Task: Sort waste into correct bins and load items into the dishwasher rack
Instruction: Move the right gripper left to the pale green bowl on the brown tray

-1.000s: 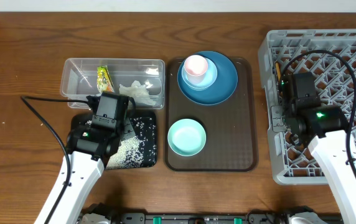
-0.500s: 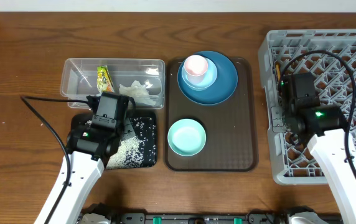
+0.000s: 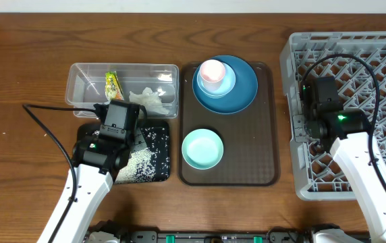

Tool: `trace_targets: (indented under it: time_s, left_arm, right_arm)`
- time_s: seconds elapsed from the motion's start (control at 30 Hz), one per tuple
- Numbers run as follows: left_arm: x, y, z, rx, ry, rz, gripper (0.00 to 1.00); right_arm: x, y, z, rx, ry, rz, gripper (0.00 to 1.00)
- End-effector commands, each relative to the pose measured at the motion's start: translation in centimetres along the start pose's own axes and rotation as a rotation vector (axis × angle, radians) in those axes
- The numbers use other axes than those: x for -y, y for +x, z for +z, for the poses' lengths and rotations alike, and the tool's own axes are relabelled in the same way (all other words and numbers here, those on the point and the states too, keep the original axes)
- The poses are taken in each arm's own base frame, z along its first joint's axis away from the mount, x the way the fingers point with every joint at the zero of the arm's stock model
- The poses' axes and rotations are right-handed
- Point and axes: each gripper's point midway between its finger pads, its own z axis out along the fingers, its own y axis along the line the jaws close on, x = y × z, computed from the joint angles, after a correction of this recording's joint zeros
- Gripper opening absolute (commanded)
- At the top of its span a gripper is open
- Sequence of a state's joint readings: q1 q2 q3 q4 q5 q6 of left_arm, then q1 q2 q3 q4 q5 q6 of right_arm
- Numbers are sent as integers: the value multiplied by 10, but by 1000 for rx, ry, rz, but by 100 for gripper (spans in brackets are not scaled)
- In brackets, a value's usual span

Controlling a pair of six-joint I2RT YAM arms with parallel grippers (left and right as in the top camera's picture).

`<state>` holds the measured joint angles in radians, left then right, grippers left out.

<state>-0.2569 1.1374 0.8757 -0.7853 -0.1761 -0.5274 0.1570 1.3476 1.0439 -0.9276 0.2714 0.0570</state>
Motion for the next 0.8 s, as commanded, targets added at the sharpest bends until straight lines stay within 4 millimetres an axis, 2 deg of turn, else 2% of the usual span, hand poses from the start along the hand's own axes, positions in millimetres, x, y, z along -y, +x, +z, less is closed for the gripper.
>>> trace_targets:
  time_s: [0.0,0.1,0.2,0.37,0.47,0.53,0.57,0.63,0.77]
  left_arm:
    - [-3,-3,0,9,-20,-9,56]
    - [-3,-3,0,9,-20,-9,56]
    - [-3,-3,0,9,-20,-9,56]
    - [-3,-3,0,9,-20,-9,56]
    - [-3,-3,0,11,-19,-9,56]
    - [-3,-4,0,11,-18,-9,70]
    - [-3,-3,0,11,-18,-9,75]
    - [-3,-3,0,11,-19,-9,78]
    - [-3,-4,0,11,-18,-9,81]
  right_arm:
    - [4,3,3,-12,19,2,27]
    - [0,2,3,-12,-8,26,27]
    - [-14,0,3,-7,-85,80,29]
    - [-50,-7,-5,0,-302,152,34]
    - [-79,-12,-15,-2,-471,175,37]
    - [-101,-16,-25,4,-584,154,38]
    - [-111,-17,-29,6,-633,139,38]
    - [-131,-19,-36,9,-705,102,39]
    - [-157,-16,-39,11,-734,26,42]
